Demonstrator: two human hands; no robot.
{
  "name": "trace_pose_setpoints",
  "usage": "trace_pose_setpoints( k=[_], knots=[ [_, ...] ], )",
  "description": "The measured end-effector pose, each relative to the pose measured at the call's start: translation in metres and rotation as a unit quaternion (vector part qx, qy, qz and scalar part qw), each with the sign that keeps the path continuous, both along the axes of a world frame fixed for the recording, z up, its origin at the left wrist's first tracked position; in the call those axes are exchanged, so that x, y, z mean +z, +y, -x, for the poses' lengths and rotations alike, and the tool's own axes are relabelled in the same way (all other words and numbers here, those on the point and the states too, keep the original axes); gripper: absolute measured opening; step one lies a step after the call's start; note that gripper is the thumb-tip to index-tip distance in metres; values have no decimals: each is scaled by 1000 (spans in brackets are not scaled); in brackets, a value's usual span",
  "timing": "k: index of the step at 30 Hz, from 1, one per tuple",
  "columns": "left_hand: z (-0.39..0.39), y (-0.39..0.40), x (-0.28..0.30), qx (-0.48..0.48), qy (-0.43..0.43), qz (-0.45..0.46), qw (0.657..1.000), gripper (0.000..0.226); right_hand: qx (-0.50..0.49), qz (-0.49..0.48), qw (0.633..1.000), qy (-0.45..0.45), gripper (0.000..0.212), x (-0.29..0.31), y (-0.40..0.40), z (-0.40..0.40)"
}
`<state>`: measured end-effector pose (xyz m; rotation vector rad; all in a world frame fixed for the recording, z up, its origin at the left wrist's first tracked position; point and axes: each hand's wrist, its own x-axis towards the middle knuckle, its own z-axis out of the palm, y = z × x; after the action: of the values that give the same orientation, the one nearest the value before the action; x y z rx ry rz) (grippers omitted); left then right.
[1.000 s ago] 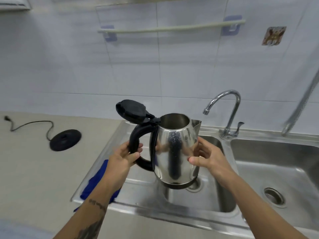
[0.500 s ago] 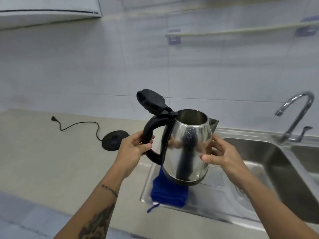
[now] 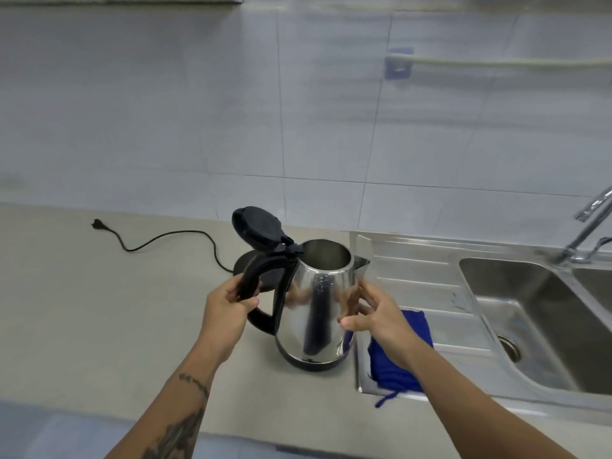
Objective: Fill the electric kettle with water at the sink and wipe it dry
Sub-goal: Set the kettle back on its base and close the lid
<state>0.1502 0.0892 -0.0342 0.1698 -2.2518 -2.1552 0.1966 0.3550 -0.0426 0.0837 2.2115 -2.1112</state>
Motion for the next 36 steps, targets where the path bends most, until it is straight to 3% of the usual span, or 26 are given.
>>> trace_pose_setpoints(
  k=[7,10,18,23,25,28,32,36],
  knots=[
    [6,-40,-29,31,-24,8,999,50,-1,6,1000,-17,58,-11,-47,16],
    [9,-48,-36,42,-27,6,999,48,5,5,1000,-19,63,-18,-59,22],
    [23,-55,-44,50,-30,14,998,43,2,-3,1000,-25,53,-21,-70,33],
    [25,-59,-40,18,-28,57,998,48,-2,-13,999,-34,56,-20,-71,34],
    [19,-61,-38,-3,-5,77,997,57,0,-13,999,-41,57,-19,-71,34],
    [7,-65,-24,-17,73,22,997,66,-8,-12,999,-48,56,-16,-70,34],
    [-2,-48,18,-50,230,-55,970,54,-11,-15,998,-56,63,-16,-72,33],
    [8,-26,28,49,223,-50,972,45,-15,-17,998,-62,76,-15,-73,31]
  ],
)
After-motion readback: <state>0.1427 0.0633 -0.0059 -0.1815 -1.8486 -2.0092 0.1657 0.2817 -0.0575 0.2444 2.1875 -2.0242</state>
